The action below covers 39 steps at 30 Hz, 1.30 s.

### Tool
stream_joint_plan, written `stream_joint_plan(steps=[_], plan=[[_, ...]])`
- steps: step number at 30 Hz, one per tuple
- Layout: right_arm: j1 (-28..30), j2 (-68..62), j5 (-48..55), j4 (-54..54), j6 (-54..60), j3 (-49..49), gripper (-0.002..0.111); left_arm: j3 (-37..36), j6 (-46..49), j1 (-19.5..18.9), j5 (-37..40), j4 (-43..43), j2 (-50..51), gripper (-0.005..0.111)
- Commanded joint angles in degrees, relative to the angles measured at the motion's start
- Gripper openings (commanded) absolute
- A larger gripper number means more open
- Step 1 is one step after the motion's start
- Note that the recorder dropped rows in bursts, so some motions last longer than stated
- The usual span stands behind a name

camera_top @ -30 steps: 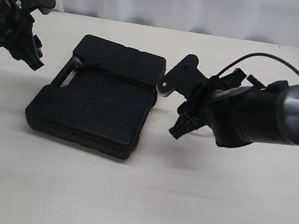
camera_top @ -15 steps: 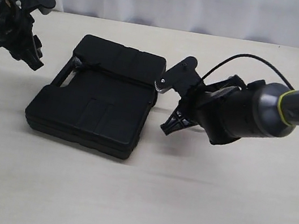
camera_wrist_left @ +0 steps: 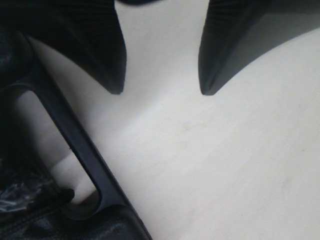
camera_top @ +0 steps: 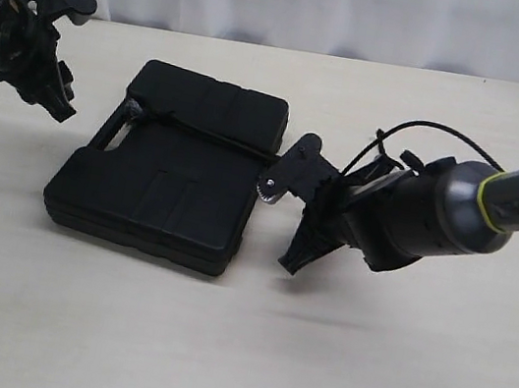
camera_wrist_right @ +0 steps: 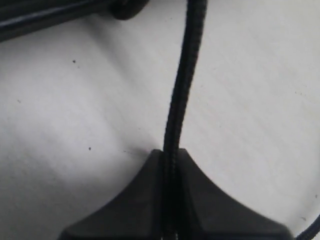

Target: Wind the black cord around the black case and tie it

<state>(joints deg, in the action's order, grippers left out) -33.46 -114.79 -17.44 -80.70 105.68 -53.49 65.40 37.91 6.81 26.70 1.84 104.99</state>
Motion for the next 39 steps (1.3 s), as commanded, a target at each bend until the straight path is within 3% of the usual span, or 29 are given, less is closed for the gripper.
stream_joint_plan(steps=[1, 7, 12, 17, 23, 31, 36, 39], plan=[[0.3, -1.0, -1.9, 0.5, 0.9, 0.5, 0.005, 0.0, 0.1, 0.0, -0.5, 0.7, 0.0, 0.044], [0.1, -1.1, -1.5, 0.5, 3.1, 0.5, 0.032, 0.0, 0.1, 0.0, -0.5, 0.7, 0.0, 0.044], [-1.4, 0.4, -12.7, -3.0, 3.6, 0.5, 0.054, 0.0, 0.1, 0.0, -0.8, 0.7, 0.0, 0.044], [-1.8, 4.1, -16.6, -12.0, 12.6, 0.5, 0.054, 0.0, 0.1, 0.0, -1.4, 0.6, 0.0, 0.044], [-2.0, 8.9, -16.3, -19.2, 15.4, 0.5, 0.054, 0.0, 0.1, 0.0, -1.4, 0.4, 0.0, 0.044], [-3.7, 13.1, -13.1, -19.2, 15.8, 2.4, 0.053, 0.0, 0.1, 0.0, -1.0, 0.4, 0.0, 0.044], [-6.0, 15.0, -9.4, -19.2, 15.8, 2.4, 0.046, 0.0, 0.1, 0.0, -0.7, 0.6, 0.0, 0.044], [-7.0, 16.8, -11.1, -19.2, 15.8, 2.4, 0.035, 0.0, 0.1, 0.0, -0.4, 0.6, -0.2, 0.044]])
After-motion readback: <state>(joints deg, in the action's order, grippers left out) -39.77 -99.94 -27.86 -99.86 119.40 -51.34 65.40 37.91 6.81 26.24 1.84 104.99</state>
